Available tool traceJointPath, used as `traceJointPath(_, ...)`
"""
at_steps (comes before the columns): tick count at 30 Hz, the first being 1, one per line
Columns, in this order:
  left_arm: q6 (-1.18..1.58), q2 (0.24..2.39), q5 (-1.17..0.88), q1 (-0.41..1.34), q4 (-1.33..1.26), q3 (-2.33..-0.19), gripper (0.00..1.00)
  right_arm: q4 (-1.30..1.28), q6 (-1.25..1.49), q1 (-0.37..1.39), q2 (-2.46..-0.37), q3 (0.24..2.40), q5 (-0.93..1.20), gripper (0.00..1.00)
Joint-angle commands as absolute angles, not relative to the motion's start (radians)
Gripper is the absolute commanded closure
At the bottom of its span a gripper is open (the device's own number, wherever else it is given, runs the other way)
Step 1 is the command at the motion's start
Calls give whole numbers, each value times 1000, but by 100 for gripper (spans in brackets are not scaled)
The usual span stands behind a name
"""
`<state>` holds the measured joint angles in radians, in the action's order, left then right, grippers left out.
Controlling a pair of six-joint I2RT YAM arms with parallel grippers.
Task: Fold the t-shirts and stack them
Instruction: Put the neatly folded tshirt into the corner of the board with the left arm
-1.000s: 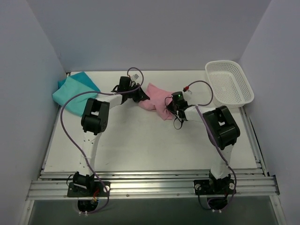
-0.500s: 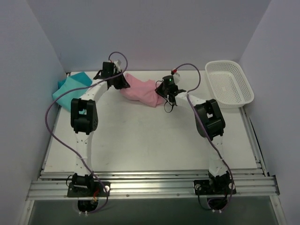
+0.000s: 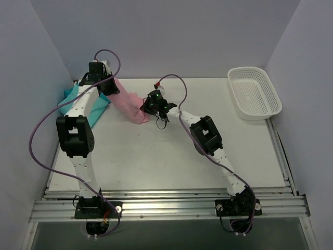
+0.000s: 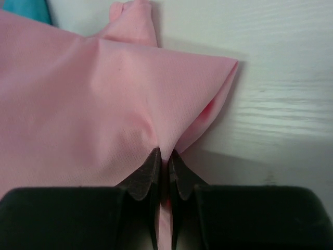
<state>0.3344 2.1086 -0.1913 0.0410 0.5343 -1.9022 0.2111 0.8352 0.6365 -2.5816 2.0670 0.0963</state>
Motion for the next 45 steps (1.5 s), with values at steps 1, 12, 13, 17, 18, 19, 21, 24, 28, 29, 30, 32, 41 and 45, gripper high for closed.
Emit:
traceJointPath(1, 308, 2039, -153, 17, 543, -1905, 98, 193, 838, 661, -2608, 2173, 127, 100)
traceJointPath(12, 241, 2014, -81, -95, 526, -1885, 98, 271, 888, 733, -2787, 2398, 202, 100)
traceJointPath(13, 238, 2023, -71, -104, 537, -1903, 98, 284, 891, 739, -2798, 2398, 213, 100)
traceJointPath(17, 238, 2054, -81, -164, 522, -1922, 98, 369, 887, 733, -2749, 2275, 226, 84)
traceJointPath(18, 238, 2060, -80, -187, 519, -1924, 98, 396, 882, 732, -2731, 2235, 225, 72)
traceJointPath(19, 232, 2065, -78, -198, 514, -1925, 98, 423, 879, 729, -2694, 2151, 225, 58)
traceJointPath(21, 226, 2074, -63, -234, 508, -1925, 98, 492, 877, 719, -2668, 2085, 235, 17)
traceJointPath(24, 242, 2085, -69, -290, 483, -1916, 98, 515, 865, 712, -2648, 2034, 253, 0)
traceJointPath(28, 288, 2097, -81, -342, 450, -1907, 98, 566, 857, 712, -2622, 1970, 265, 0)
traceJointPath(29, 294, 2103, -72, -350, 448, -1905, 98, 577, 865, 713, -2617, 1938, 264, 0)
traceJointPath(30, 299, 2106, -63, -354, 446, -1907, 98, 589, 871, 713, -2615, 1927, 265, 0)
traceJointPath(32, 301, 2114, -37, -365, 451, -1916, 98, 624, 887, 715, -2623, 1914, 281, 0)
traceJointPath(41, 380, 2157, 251, -400, 540, -1956, 9, 650, 864, 736, -2606, 1858, 290, 0)
traceJointPath(45, 537, 2177, 431, -452, 709, -1985, 6, 681, 853, 736, -2551, 1796, 284, 0)
